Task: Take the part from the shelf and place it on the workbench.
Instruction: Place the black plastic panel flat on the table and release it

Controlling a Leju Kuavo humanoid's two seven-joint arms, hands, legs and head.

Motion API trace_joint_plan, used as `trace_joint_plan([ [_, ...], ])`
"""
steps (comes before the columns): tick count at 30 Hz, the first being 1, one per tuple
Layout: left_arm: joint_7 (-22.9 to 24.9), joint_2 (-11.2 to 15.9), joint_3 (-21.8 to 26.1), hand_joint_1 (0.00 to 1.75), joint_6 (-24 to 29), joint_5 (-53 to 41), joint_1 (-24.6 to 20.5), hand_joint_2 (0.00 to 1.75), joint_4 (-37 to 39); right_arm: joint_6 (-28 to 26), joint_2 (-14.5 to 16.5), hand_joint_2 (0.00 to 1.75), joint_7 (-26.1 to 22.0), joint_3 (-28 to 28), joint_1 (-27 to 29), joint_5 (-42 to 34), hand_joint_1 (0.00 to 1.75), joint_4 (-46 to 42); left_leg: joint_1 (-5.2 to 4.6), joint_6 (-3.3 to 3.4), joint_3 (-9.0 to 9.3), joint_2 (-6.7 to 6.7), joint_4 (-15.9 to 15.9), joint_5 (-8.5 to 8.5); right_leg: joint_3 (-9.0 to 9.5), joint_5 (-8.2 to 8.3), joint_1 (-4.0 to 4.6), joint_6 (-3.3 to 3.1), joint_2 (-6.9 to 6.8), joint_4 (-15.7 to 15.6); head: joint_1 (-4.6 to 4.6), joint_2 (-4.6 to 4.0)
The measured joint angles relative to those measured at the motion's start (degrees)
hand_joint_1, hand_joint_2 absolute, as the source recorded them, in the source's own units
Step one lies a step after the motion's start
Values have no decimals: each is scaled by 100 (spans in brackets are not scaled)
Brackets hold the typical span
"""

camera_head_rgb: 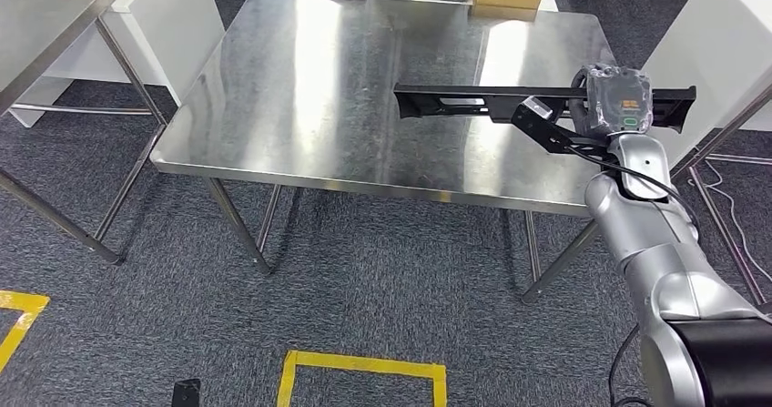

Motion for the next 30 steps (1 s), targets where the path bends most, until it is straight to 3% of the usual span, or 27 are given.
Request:
trace_joint_plan([
  [3, -1, -10, 0, 0, 5, -3, -3, 175, 0, 0, -12, 175, -20, 3, -4, -6, 175, 17, 27, 21, 22, 30, -38, 22, -475, -426, -30, -30, -41, 1028, 3, 1],
  [4, 0, -15, 0, 0, 6, -3, -3, 175, 0, 1, -16, 175, -26, 4, 10, -6, 175, 27, 34, 14, 20, 36, -37, 19, -605, -506, -56, -9, -43, 1294, 0, 0],
  [5, 1, -19, 0, 0, 7, -3, -2, 175, 1, 1, -20, 175, -33, 7, 25, -6, 175, 37, 48, -3, 17, 43, -32, 14, -637, -500, -91, 39, -48, 1356, 0, -1],
  [6, 2, -21, 0, 0, 8, -3, -2, 175, 1, 0, -21, 175, -38, 10, 36, -5, 175, 44, 70, -31, 17, 48, -23, 5, -553, -410, -130, 107, -59, 1191, 0, -1],
  [8, 3, -18, 0, 0, 15, -5, -3, 175, 0, -2, -20, 175, -45, 19, 41, -4, 175, 50, 113, -129, 12, 55, 20, -34, -150, -135, -204, 261, -114, 426, 3, 0],
  [9, 5, -15, 0, 0, 22, -7, -5, 175, -1, -3, -17, 175, -48, 23, 38, -1, 175, 51, 120, -186, 3, 57, 49, -59, 22, -53, -206, 287, -122, 114, 6, 0],
  [10, 5, -9, 0, 0, 30, -8, -8, 175, -2, -5, -16, 175, -49, 27, 36, 2, 175, 54, 117, -242, -5, 58, 65, -81, 124, -21, -195, 265, -122, -71, 5, -1],
  [12, 7, -11, 0, 0, 39, -9, -9, 175, -1, -9, -16, 175, -49, 32, 36, 9, 175, 59, 109, -320, -4, 66, 62, -112, 143, -49, -153, 130, -80, -108, -5, -1],
  [14, 1, -15, 0, 0, 40, -10, -9, 175, -1, -12, -17, 175, -45, 36, 31, 13, 175, 59, 135, -371, -8, 79, 100, -160, 156, -71, -171, 16, -51, -95, -16, 1],
  [16, -7, -13, -1, 0, 43, -11, -15, 175, -1, -14, -15, 175, -45, 39, 20, 16, 175, 56, 152, -398, -189, 77, 481, -345, 211, -99, -173, -76, -24, -94, -28, 0],
  [17, -9, -12, -1, 0, 46, -11, -16, 175, -1, -15, -13, 175, -45, 39, 19, 17, 175, 56, 145, -397, -393, 69, 857, -493, 236, -120, -149, -116, -14, -94, -33, 0],
  [19, -10, -11, 0, 0, 53, -12, -11, 175, 0, -15, -5, 175, -45, 42, 32, 19, 175, 58, 124, -373, -865, 56, 1599, -701, 289, -167, -85, -191, 4, -93, -39, 1],
  [20, -10, -10, 0, 0, 55, -11, -8, 175, 0, -15, -3, 175, -45, 44, 40, 21, 175, 59, 107, -340, -1017, 52, 1759, -669, 323, -196, -49, -221, 17, -93, -40, 1],
  [21, -10, -10, 0, 0, 56, -12, -6, 175, 0, -15, -1, 175, -45, 45, 45, 22, 175, 60, 81, -288, -1049, 48, 1680, -521, 363, -226, -17, -244, 27, -94, -41, 0],
  [24, -9, 4, -1, 0, 62, -13, -5, 175, -1, -15, 7, 175, -52, 51, 47, 26, 175, 61, -61, -11, -647, -5, 578, 165, 492, -329, 51, -263, 55, -102, -34, 0],
  [26, -9, 22, -2, 0, 69, -21, -12, 175, -1, -15, 10, 175, -61, 55, 51, 30, 175, 64, -145, 116, -448, -6, 154, 296, 531, -379, 60, -229, 69, -123, -33, 1],
  [30, -8, 17, 0, 0, 72, -57, -35, 175, -1, -20, 25, 175, -167, 70, 34, 65, 175, 40, -122, 113, -276, 40, -67, 284, 525, -476, 100, -157, 36, -92, -34, 0],
])
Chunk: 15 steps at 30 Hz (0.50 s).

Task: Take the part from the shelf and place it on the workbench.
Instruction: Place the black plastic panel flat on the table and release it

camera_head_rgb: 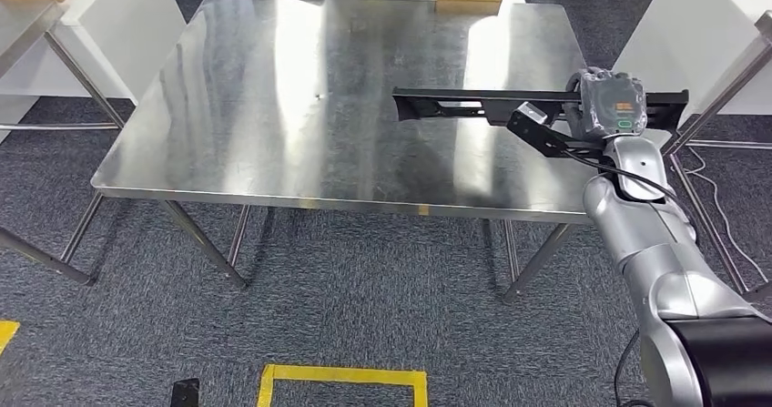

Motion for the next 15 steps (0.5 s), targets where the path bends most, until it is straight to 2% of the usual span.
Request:
trace_joint_plan([
  [1, 0, -4, -1, 0, -3, -17, -10, 175, 0, -1, 9, 175, -59, 9, -11, 4, 175, -5, 26, -6, 70, 8, -74, 3, -103, -78, 7, 8, -22, 198, 4, 1],
  [3, 1, -17, -2, 0, -10, -47, -29, 175, 1, 1, 45, 175, -195, 43, -16, -14, 175, 7, 50, -15, 150, 11, -137, -22, -532, -278, -33, 21, -51, 910, 7, 1],
  [4, 1, -25, -2, 0, -13, -57, -33, 175, 1, 2, 68, 175, -248, 61, -2, -28, 175, 17, 61, -26, 168, 8, -138, -46, -772, -348, -61, 44, -52, 1257, 4, 1],
  [5, 2, -33, -2, 0, -15, -62, -34, 175, 1, 3, 92, 175, -281, 78, 22, -42, 175, 28, 76, -47, 187, 2, -134, -73, -947, -345, -95, 90, -56, 1450, 5, 1],
  [6, 3, -38, -2, 0, -15, -63, -33, 175, 1, 3, 114, 175, -297, 90, 44, -49, 175, 36, 98, -78, 208, -6, -127, -103, -1016, -250, -134, 161, -64, 1428, 5, 1],
  [7, 5, -42, -2, 0, -15, -64, -31, 175, 1, 3, 136, 175, -305, 100, 58, -52, 175, 40, 125, -118, 232, -15, -110, -137, -972, -63, -180, 254, -80, 1185, 6, 1],
  [9, 7, -40, -2, 0, -16, -65, -32, 175, 1, 2, 171, 175, -356, 122, 55, -53, 175, 46, 161, -219, 261, -31, -33, -229, -683, 373, -262, 434, -145, 404, 18, -1],
  [10, 7, -39, -2, 0, -17, -66, -33, 175, 1, -4, 195, 175, -409, 139, 48, -48, 175, 51, 165, -271, 261, -36, 14, -277, -558, 501, -276, 446, -158, 113, 21, -1],
  [11, 5, -36, -2, 0, -17, -68, -34, 175, 2, -20, 220, 175, -478, 162, 43, -34, 175, 55, 165, -317, 259, -39, 47, -315, -484, 547, -271, 409, -162, -35, 24, -1],
  [13, 4, -37, -2, 0, -17, -72, -34, 175, 3, -101, 306, 175, -623, 233, 35, 11, 175, 59, 176, -379, 264, -30, 61, -353, -461, 522, -242, 256, -122, -55, 19, 0],
  [15, 5, -37, -2, 0, -17, -87, -39, 175, 2, -226, 433, 175, -763, 324, 21, 43, 175, 57, 203, -432, 251, -20, 144, -425, -432, 503, -251, 154, -91, -53, 9, 0],
])
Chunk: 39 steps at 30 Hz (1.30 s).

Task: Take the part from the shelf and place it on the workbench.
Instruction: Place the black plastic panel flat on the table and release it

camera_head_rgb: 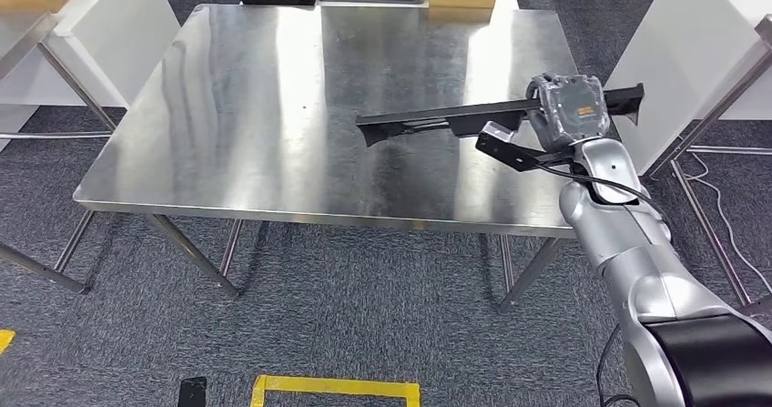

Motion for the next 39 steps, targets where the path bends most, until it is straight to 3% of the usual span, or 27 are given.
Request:
trace_joint_plan([
  [2, 1, 0, -1, 0, 2, -26, -12, 175, 0, -116, 166, 175, -149, 119, -8, 4, 175, -2, 14, -49, -223, 1, 499, -246, 55, -31, -4, -90, 29, -6, -18, -1],
  [4, 5, -1, -2, 0, 8, -40, -15, 175, 1, -173, 326, 175, -257, 258, -1, -3, 175, -1, 12, -66, -664, 0, 1284, -535, 101, -68, 30, -158, 46, -6, -30, -1],
  [5, 10, 1, -1, 0, 12, -42, -13, 175, 1, -179, 388, 175, -288, 322, 8, -7, 175, -1, 9, -58, -846, -1, 1540, -574, 122, -84, 53, -181, 53, -6, -32, 0],
  [6, 15, 3, -1, 0, 15, -42, -10, 175, 1, -179, 438, 175, -304, 376, 15, -9, 175, 0, 4, -34, -935, -1, 1594, -504, 143, -101, 75, -203, 59, -6, -32, 0],
  [7, 20, 6, 0, 0, 17, -42, -8, 175, 1, -179, 476, 175, -315, 421, 19, -11, 175, -1, -6, 6, -907, -3, 1420, -328, 169, -119, 96, -219, 64, -6, -32, 0],
  [9, 22, 19, 0, 0, 19, -42, -7, 175, 1, -179, 534, 175, -329, 484, 16, -20, 175, -2, -52, 136, -595, -24, 644, 123, 223, -159, 128, -232, 71, -10, -31, 0],
  [11, 20, 35, -1, 0, 21, -43, -9, 175, 1, -181, 564, 175, -348, 532, 5, -29, 175, -2, -108, 236, -321, -26, 71, 326, 248, -199, 161, -204, 77, -15, -28, 0],
  [13, 15, 43, -1, 0, 22, -43, -9, 175, 1, -186, 583, 175, -373, 590, -3, -30, 175, -3, -142, 262, -256, -9, -35, 294, 261, -232, 172, -154, 79, -30, -27, 0],
  [16, 4, 38, 2, 0, 21, -43, -2, 175, 1, -213, 611, 175, -477, 665, -11, -60, 175, -26, -104, 287, -122, 9, -184, 316, 203, -337, 186, -103, 41, 110, -20, -1],
  [19, -11, 34, 1, 0, 15, -44, -4, 175, 1, -275, 627, 175, -631, 772, 2, -175, 175, -33, -91, 319, -44, 14, -242, 304, -322, -680, 165, -109, 12, 1080, -14, 0],
  [21, -19, 28, 2, 0, 11, -45, 9, 175, 1, -278, 636, 175, -671, 857, 69, -216, 175, -30, -90, 317, -22, -1, -237, 273, -631, -744, 146, -59, 9, 1523, -14, 0],
  [22, -22, 25, 2, 0, 9, -45, 17, 175, 1, -272, 638, 175, -673, 894, 96, -225, 175, -29, -89, 306, -6, -12, -231, 254, -633, -645, 131, -10, 4, 1435, -12, 0],
  [24, -30, 20, 2, 0, 4, -50, 28, 175, 1, -263, 644, 175, -673, 946, 109, -252, 175, -27, -86, 263, 38, -28, -211, 202, -347, -272, 97, 90, -28, 707, -12, -1],
  [25, -34, 21, 2, 0, 3, -56, 28, 175, 1, -252, 644, 175, -673, 966, 96, -285, 175, -22, -98, 232, 52, -30, -186, 167, -170, -109, 96, 106, -46, 326, -9, -1],
  [27, -40, 23, 1, 0, 2, -70, 28, 175, 1, -221, 649, 175, -686, 1008, 72, -419, 175, 4, -116, 172, 62, -27, -147, 109, 24, 39, 102, 56, -71, -73, -17, -2],
  [31, -42, 24, 2, 0, 0, -85, 29, 175, 1, -215, 608, 175, -825, 1041, 26, -759, 175, 96, -76, 69, 7, -21, -16, -10, 80, 15, 89, -102, -44, -106, -34, 0],
  [32, -42, 24, 1, 0, 1, -87, 29, 175, 1, -222, 597, 175, -867, 1043, 4, -812, 175, 121, -62, 35, -93, -21, 182, -107, 104, 2, 72, -138, -38, -112, -50, 0],
  [34, -42, 22, 0, 0, 2, -92, 33, 175, 2, -233, 587, 175, -945, 1050, -28, -876, 175, 178, -38, -19, -467, -20, 870, -364, 147, -46, 70, -206, -24, -114, -80, -1],
  [36, -41, 23, 1, 0, 3, -95, 46, 175, 3, -238, 582, 175, -991, 1062, -29, -906, 175, 244, -26, -38, -842, -20, 1433, -456, 203, -107, 83, -244, -10, -114, -88, -1],
  [37, -40, 25, 1, 0, 3, -95, 55, 175, 3, -239, 579, 175, -1003, 1069, -23, -913, 175, 273, -25, -31, -902, -20, 1441, -351, 244, -147, 87, -249, 3, -114, -94, 0],
  [39, -40, 31, 2, 0, 4, -96, 71, 175, 3, -242, 579, 175, -1018, 1079, -22, -910, 175, 311, -25, 15, -686, -20, 855, 94, 359, -243, 89, -235, 24, -118, -96, 0],
])
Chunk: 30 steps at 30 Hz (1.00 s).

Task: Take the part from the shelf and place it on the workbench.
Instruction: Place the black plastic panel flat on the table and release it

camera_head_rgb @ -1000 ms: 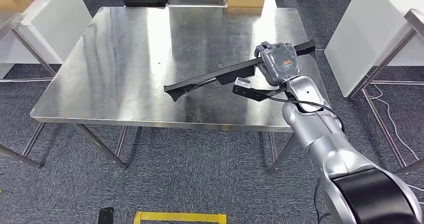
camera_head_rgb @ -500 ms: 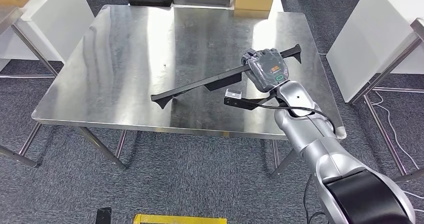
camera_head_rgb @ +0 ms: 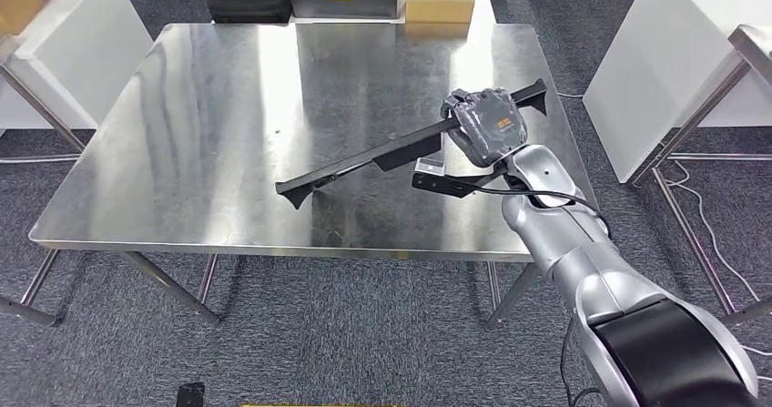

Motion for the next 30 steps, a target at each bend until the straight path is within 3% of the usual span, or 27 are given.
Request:
trace_joint_plan([
  [1, -1, 6, 0, 0, 0, -2, 2, 175, 0, -4, 2, 175, -2, 4, -8, 5, 175, 14, -12, 33, 180, 2, -372, 155, 59, -47, 6, 19, 5, -5, 3, -1],
  [3, -6, 14, -1, 0, 2, -9, -6, 175, -1, -16, 5, 175, -2, 11, -35, 16, 175, 31, -53, 105, 462, 8, -873, 184, 131, -123, 20, 84, 8, -30, 5, -1],
  [6, -16, 16, -1, 0, 16, -20, 2, 175, -1, -27, 2, 175, -20, 23, -40, 5, 175, 46, -87, 227, 646, 8, -1029, 14, 202, -122, 46, 213, 10, 7, 2, 0],
  [8, -22, 16, 0, 0, 35, -34, 23, 175, -1, -25, -5, 175, -48, 33, -35, -22, 175, 57, -83, 302, 823, 2, -1075, -38, 101, -100, 51, 271, -1, 278, 25, -2],
  [10, -25, 21, 0, 0, 47, -50, 27, 175, -1, -22, -20, 175, -61, 48, -15, -45, 175, 77, -90, 352, 1008, -6, -1097, -141, -364, -124, 42, 279, -15, 1011, 51, -3],
  [12, -25, 25, 0, 0, 48, -54, 36, 175, -1, -20, -44, 175, -61, 64, 32, -55, 175, 107, -100, 375, 1190, -31, -1101, -305, -897, -339, 35, 249, -20, 1605, 58, -2],
  [14, -25, 22, 0, 0, 48, -54, 59, 175, 0, -20, -70, 175, -61, 78, 74, -58, 175, 137, -114, 367, 1429, -68, -1103, -499, -1124, -550, 36, 233, -20, 1460, 61, -2],
  [15, -25, 20, 0, 0, 48, -54, 68, 175, 0, -20, -84, 175, -61, 83, 89, -58, 175, 151, -124, 360, 1565, -82, -1104, -609, -1153, -485, 36, 239, -22, 1169, 62, -2],
  [16, -25, 15, 0, 0, 48, -54, 76, 175, 1, -20, -102, 175, -61, 87, 106, -59, 175, 167, -130, 351, 1677, -95, -1110, -726, -1146, -188, 42, 270, -31, 774, 61, -2],
  [17, -25, 11, 0, 0, 48, -54, 80, 175, 7, -19, -117, 175, -61, 90, 126, -60, 175, 185, -142, 339, 1804, -100, -1107, -846, -1122, 231, 60, 308, -51, 406, 51, -2],
  [18, -23, 8, 0, 0, 48, -54, 82, 175, 13, -17, -128, 175, -61, 92, 145, -60, 175, 199, -145, 319, 1908, -103, -1124, -971, -1065, 604, 95, 311, -73, 149, 51, -2],
  [19, -22, 4, 0, 0, 48, -54, 83, 175, 18, -17, -133, 175, -64, 93, 156, -60, 175, 202, -145, 293, 2034, -101, -1155, -1065, -1001, 855, 140, 274, -86, 6, 45, -2],
  [20, -22, 3, 0, 0, 48, -54, 76, 175, 23, -17, -130, 175, -67, 93, 144, -62, 175, 199, -143, 266, 2148, -94, -1142, -1099, -931, 891, 161, 197, -88, -19, 42, -2],
  [21, -22, 2, 0, 0, 48, -56, 59, 175, 22, -19, -125, 175, -69, 92, 107, -62, 175, 190, -131, 239, 2172, -82, -1057, -1058, -829, 804, 170, 95, -76, -3, 43, -2],
  [22, -23, -1, 0, 0, 47, -57, 41, 175, 22, -20, -121, 175, -72, 91, 59, -64, 175, 178, -117, 218, 2111, -63, -819, -926, -726, 719, 159, 11, -55, -22, 38, -2],
  [23, -25, -6, -1, 0, 47, -61, 21, 175, 22, -20, -116, 175, -69, 91, 14, -66, 175, 174, -102, 195, 1919, -49, -448, -760, -600, 636, 133, -59, -46, -44, 35, -2],
  [24, -25, -12, -2, 0, 46, -64, 10, 175, 23, -19, -109, 175, -66, 92, -12, -65, 175, 174, -84, 164, 1657, -38, -34, -649, -451, 537, 122, -118, -39, -68, 32, -2],
  [25, -26, -15, -3, 0, 46, -66, 14, 175, 24, -19, -99, 175, -64, 94, -17, -64, 175, 174, -64, 124, 1364, -34, 329, -657, -303, 421, 109, -161, -33, -95, 33, -2],
  [26, -25, -16, -4, 0, 47, -65, 23, 175, 25, -19, -84, 175, -63, 98, -11, -61, 175, 177, -42, 82, 1089, -35, 555, -818, -156, 300, 93, -182, -26, -109, 28, -2],
  [27, -24, -11, -3, 0, 48, -63, 34, 175, 26, -20, -70, 175, -64, 103, -2, -58, 175, 179, -16, 42, 839, -33, 644, -1098, -5, 175, 73, -178, -13, -119, 27, -2],
  [29, -23, 3, -2, 0, 48, -60, 49, 175, 26, -19, -57, 175, -65, 110, 13, -55, 175, 185, 55, -43, 476, -16, 466, -1589, 299, -69, 16, -120, 15, -124, 26, -2],
  [30, -23, 9, -2, 0, 48, -60, 53, 175, 26, -19, -54, 175, -66, 111, 18, -55, 175, 189, 99, -95, 374, -1, 232, -1599, 442, -192, -25, -76, 22, -124, 27, -2],
])
